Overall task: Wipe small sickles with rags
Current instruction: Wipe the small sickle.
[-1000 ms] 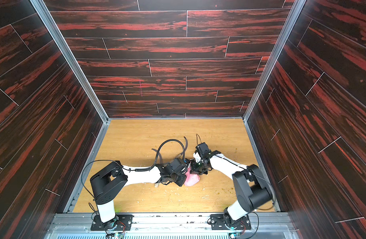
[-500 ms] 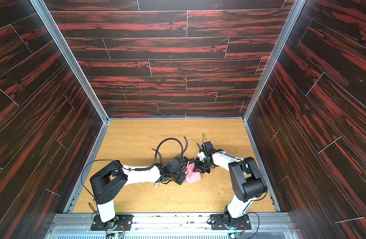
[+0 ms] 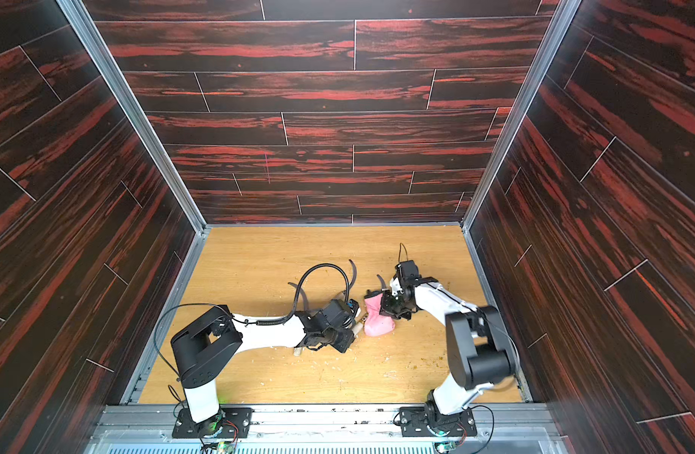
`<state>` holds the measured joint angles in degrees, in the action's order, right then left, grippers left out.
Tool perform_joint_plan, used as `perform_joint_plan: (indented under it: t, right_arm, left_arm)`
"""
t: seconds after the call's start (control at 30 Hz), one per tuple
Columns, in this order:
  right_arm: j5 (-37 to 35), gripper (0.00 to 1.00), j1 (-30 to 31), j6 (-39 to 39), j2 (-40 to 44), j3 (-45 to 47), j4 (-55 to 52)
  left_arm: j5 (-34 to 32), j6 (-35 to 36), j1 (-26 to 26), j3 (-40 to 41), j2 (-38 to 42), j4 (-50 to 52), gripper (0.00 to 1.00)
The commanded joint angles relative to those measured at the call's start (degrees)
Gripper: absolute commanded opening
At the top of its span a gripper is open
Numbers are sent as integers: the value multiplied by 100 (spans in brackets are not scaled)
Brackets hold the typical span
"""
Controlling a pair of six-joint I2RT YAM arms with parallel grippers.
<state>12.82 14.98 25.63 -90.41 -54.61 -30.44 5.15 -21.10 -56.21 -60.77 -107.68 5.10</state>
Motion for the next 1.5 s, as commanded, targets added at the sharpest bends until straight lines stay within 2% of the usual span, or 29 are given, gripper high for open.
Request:
perform_joint_plan:
  t: [0.0, 0.13, 0.27, 0.43, 0.6, 0.9, 1.2, 1.47]
  right_arm:
    - [39, 0, 314, -100, 492, -273, -529]
    - [241, 0, 794, 108, 354, -227, -388]
    - [421, 0, 1015, 298, -226, -28, 107]
    - [410, 0, 922, 245, -860, 220, 485]
    - [431, 0, 425, 93, -1119, 255, 597]
    - [168, 0, -230, -306, -962, -168, 338]
    - [663, 0, -270, -512, -485, -902, 142]
    - [180, 0, -268, -736, 144, -971, -567]
  left_arm:
    - [135, -58, -40, 85, 159, -87, 5]
    - [118, -50, -83, 62, 203, -88, 5]
    - [103, -43, -110, 50, 218, -38, 5]
    - [74, -60, -110, 148, 256, -10, 5]
    - [-13, -53, -110, 228, 324, 91, 5]
    - [-83, -64, -112, 440, 437, 193, 5]
    - [-24, -3, -110, 566, 646, 311, 5]
    - [-70, 99, -119, 856, 1057, 536, 6]
